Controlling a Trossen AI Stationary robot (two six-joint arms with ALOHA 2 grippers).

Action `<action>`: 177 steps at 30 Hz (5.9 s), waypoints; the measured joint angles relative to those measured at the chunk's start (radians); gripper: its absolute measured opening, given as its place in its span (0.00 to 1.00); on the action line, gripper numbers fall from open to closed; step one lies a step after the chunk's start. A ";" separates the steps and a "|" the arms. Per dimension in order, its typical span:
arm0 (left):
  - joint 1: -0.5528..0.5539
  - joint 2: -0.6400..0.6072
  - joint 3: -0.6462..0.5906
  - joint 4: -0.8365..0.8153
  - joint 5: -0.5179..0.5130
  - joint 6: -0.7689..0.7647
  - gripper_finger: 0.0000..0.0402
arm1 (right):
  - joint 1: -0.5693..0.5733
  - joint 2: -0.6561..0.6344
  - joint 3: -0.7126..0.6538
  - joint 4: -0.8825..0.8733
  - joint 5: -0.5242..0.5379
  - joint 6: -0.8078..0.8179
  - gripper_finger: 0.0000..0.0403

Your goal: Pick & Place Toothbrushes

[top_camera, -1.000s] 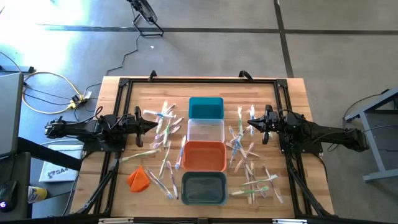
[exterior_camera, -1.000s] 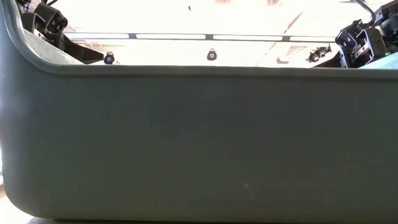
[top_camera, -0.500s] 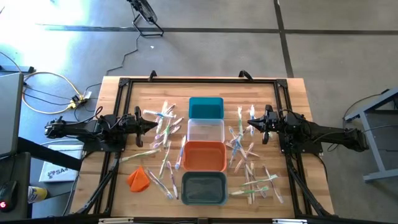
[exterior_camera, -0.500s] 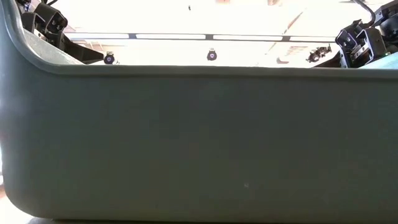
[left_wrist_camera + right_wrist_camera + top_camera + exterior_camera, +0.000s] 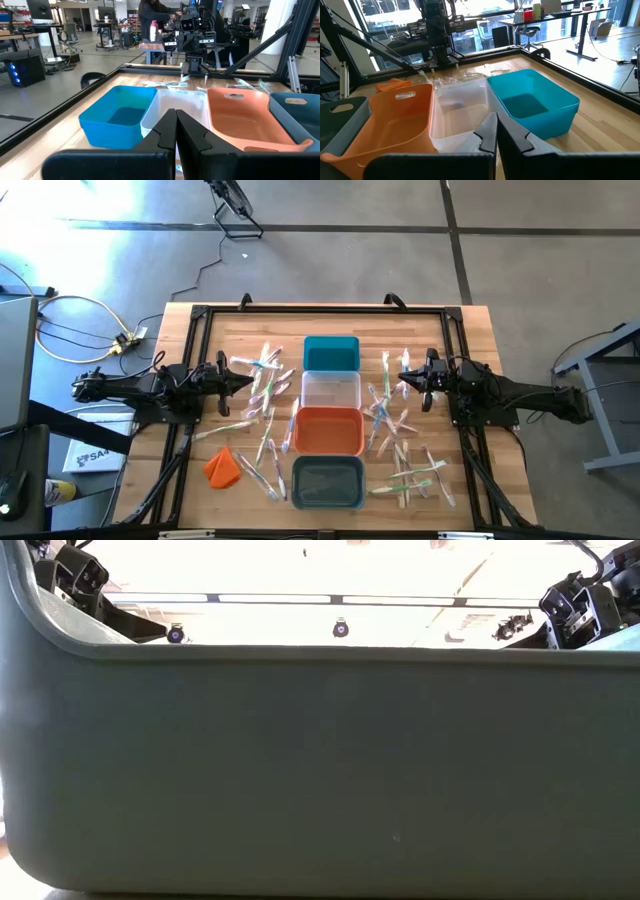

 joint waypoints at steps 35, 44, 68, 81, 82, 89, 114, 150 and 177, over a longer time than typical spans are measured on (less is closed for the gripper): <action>0.000 0.000 0.000 -0.001 0.000 0.000 0.00 | 0.001 0.002 0.017 0.108 0.093 -0.007 0.01; 0.000 0.000 0.000 -0.001 0.000 0.000 0.00 | 0.001 0.107 0.132 0.039 0.134 -0.061 0.01; 0.000 0.000 0.000 -0.001 0.000 0.000 0.00 | 0.003 0.597 0.459 -0.330 0.420 0.381 0.01; 0.000 0.000 0.000 0.000 0.000 0.000 0.00 | 0.003 0.732 0.489 -0.381 0.298 0.431 0.01; 0.000 0.000 0.000 0.000 0.000 0.000 0.00 | 0.003 0.738 0.489 -0.390 0.275 0.431 0.01; 0.000 0.000 0.000 -0.002 0.000 -0.006 0.00 | 0.002 0.771 0.489 -0.498 0.204 0.525 0.01; 0.000 0.000 0.000 -0.002 0.000 0.000 0.00 | 0.002 0.775 0.489 -0.606 0.210 0.557 0.01; 0.000 0.000 0.000 0.000 0.000 0.000 0.00 | 0.001 0.774 0.489 -0.546 0.213 0.552 0.01; 0.000 0.000 0.000 0.000 -0.001 0.000 0.00 | 0.001 0.940 0.489 -0.471 0.237 0.523 0.16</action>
